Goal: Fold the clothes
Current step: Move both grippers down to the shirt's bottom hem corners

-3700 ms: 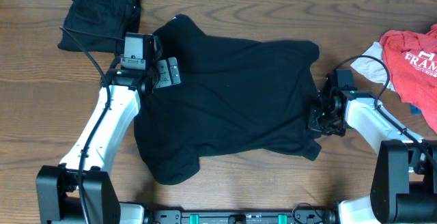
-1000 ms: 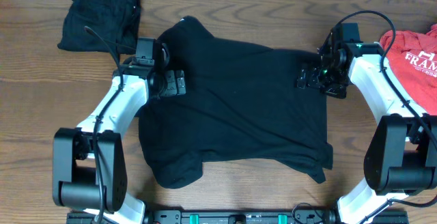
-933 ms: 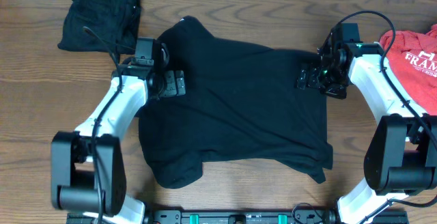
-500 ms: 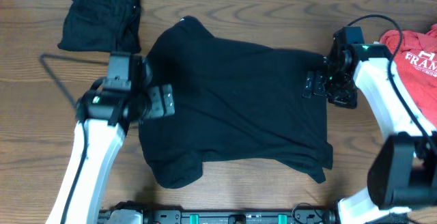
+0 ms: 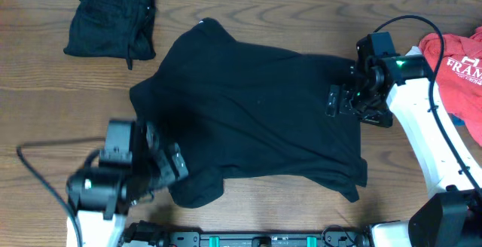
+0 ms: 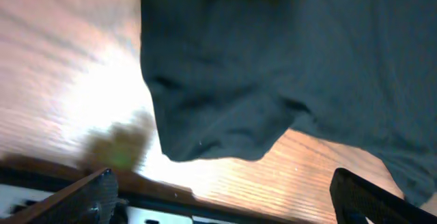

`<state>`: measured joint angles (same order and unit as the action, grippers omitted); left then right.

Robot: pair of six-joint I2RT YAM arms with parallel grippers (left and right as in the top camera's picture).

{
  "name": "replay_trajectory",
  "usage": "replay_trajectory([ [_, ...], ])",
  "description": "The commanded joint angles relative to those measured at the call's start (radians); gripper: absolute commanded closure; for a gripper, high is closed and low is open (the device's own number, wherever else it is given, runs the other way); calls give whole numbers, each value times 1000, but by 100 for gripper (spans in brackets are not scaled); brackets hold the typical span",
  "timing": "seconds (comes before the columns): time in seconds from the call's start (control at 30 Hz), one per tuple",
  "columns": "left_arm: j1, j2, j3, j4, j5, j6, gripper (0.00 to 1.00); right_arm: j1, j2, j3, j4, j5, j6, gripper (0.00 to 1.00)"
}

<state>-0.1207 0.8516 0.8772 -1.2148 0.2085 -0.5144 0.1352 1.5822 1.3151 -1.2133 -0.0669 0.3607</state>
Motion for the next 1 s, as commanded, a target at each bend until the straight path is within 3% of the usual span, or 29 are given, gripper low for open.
replay_trajectory([
  [0.0, 2, -102, -92, -4, 47, -83, 0, 10, -16, -1, -4, 7, 44, 1],
  [0.17, 2, -168, -207, 34, 82, -108, 1, 10, -34, -1, -18, 7, 59, 1],
  [0.47, 2, -134, -381, 198, 151, -109, 0, 53, -114, -31, -32, 7, 76, 1],
  [0.97, 2, -16, -514, 359, 183, -119, 0, 121, -123, -159, 44, -14, 114, 1],
])
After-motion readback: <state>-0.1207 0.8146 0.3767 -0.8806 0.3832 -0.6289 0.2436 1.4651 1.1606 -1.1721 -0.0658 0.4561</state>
